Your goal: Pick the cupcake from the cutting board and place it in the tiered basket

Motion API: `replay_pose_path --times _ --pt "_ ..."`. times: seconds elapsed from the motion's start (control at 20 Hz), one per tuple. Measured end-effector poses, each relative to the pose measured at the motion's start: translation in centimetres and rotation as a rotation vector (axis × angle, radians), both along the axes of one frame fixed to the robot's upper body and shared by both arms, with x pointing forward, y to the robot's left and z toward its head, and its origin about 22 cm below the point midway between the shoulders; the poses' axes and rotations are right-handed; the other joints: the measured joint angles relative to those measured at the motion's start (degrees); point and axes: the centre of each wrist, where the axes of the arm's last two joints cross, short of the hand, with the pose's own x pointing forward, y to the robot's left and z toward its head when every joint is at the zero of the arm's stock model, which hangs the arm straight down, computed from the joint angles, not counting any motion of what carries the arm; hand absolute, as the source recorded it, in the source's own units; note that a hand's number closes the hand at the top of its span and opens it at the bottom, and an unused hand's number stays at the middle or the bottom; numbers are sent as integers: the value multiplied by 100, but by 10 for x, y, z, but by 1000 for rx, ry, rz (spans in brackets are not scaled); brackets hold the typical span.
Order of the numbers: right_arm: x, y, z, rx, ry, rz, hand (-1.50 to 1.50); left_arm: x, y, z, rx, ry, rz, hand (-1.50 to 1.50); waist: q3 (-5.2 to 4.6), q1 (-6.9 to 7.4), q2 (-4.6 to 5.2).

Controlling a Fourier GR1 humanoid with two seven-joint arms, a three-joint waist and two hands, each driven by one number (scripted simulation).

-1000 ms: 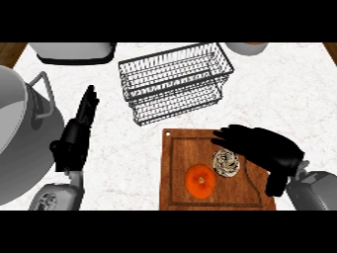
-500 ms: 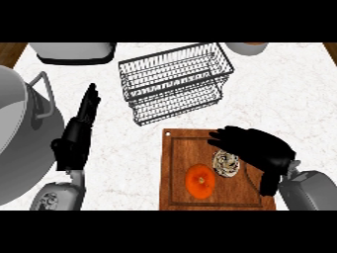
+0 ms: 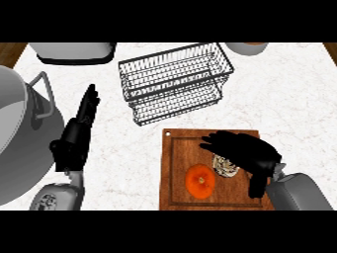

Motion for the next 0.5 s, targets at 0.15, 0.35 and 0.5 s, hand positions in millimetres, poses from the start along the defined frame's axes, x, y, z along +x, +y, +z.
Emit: replay_pose_path --times 0.15,0.35,0.5 --pt "-5 -2 -9 23 7 -8 -150 0 -1 1 5 -3 1 0 -1 -5 0" --pt "-3 -4 -19 58 -20 -26 150 -4 6 -1 -1 0 5 0 0 2 0" --pt "3 0 -23 77 -98 -14 150 3 1 3 2 -1 1 0 -3 7 1"
